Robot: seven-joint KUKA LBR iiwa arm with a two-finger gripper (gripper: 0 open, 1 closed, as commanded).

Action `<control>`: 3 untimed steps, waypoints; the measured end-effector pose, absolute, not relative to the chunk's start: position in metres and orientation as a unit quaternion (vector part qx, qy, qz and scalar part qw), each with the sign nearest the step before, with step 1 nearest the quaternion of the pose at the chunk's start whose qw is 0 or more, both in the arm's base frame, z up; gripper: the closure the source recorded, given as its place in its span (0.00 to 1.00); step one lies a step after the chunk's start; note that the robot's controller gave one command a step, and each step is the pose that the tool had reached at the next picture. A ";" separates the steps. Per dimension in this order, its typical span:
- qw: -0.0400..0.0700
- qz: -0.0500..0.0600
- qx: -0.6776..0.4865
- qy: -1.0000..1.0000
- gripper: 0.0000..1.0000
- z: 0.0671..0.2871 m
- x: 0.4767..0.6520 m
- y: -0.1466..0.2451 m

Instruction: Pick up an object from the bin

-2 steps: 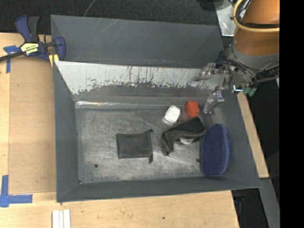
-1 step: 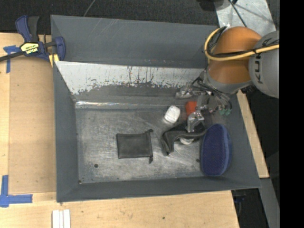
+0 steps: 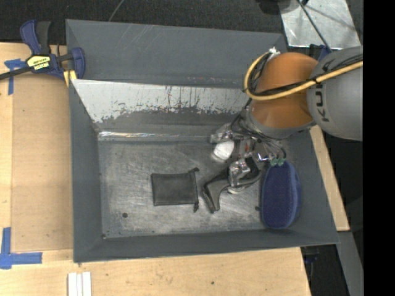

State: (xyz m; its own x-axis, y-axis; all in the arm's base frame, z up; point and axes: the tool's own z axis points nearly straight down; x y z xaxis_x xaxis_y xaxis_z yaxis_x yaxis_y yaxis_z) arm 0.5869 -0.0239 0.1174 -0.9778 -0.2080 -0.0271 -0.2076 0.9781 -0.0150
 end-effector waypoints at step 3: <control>0.011 0.003 0.082 0.997 0.00 0.117 0.591 -0.019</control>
Offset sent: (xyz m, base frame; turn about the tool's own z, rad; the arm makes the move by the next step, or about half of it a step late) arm 0.0085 0.0009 -0.0397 -0.3554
